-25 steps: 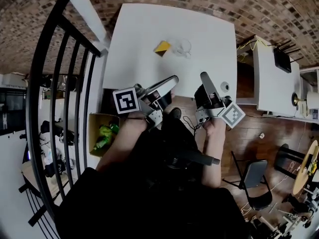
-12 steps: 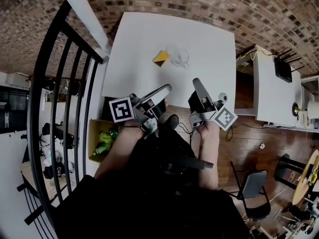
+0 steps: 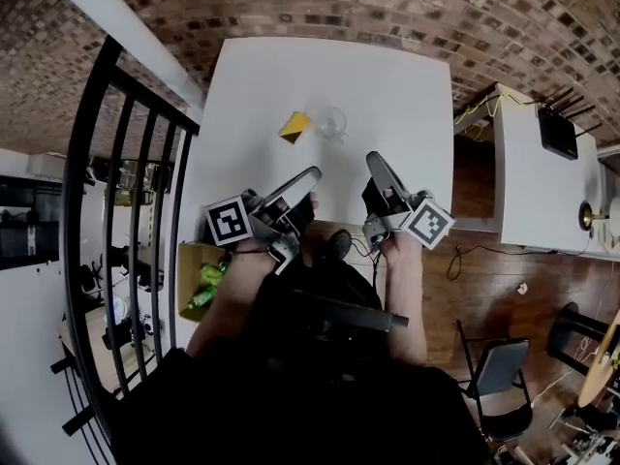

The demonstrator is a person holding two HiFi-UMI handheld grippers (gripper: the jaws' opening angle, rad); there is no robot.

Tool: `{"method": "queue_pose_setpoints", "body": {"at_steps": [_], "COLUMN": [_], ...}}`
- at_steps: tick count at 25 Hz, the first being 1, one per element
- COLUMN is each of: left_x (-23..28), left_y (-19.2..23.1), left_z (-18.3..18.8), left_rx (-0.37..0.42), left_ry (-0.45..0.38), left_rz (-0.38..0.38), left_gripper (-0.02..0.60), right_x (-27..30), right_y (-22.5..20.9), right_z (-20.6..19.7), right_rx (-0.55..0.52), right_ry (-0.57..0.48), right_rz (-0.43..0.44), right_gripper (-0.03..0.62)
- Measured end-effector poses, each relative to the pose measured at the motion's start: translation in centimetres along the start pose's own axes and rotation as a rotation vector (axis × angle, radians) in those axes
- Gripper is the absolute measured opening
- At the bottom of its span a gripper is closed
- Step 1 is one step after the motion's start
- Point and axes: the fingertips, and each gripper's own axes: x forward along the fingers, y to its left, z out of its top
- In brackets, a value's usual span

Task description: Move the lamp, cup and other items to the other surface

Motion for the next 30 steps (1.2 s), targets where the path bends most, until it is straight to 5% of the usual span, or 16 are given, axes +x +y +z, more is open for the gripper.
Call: {"method": "queue_pose_setpoints", "body": {"at_steps": [7, 18, 30], "left_x": [2.5, 4.2, 4.1], "left_y": [1.5, 4.4, 7.4], "left_z": [-0.7, 0.8, 5.4], "left_rx": [0.017, -0.037, -0.087], "left_ry": [-0.014, 0.011, 0.07], "left_rz": [0.058, 0.088, 0.092], "left_gripper": [0.002, 0.002, 0.002], "right_x": [0.1, 0.9, 5.5], "right_y": [-3.8, -10.1, -14.3], "right_z": [1.9, 1.4, -1.3], "right_rx": [0.028, -0.064, -0.389], "right_ry": [0.012, 0.081, 0.234], "right_rz": [0.013, -0.141, -0.283], "right_gripper": [0.006, 0.061, 0.164]}}
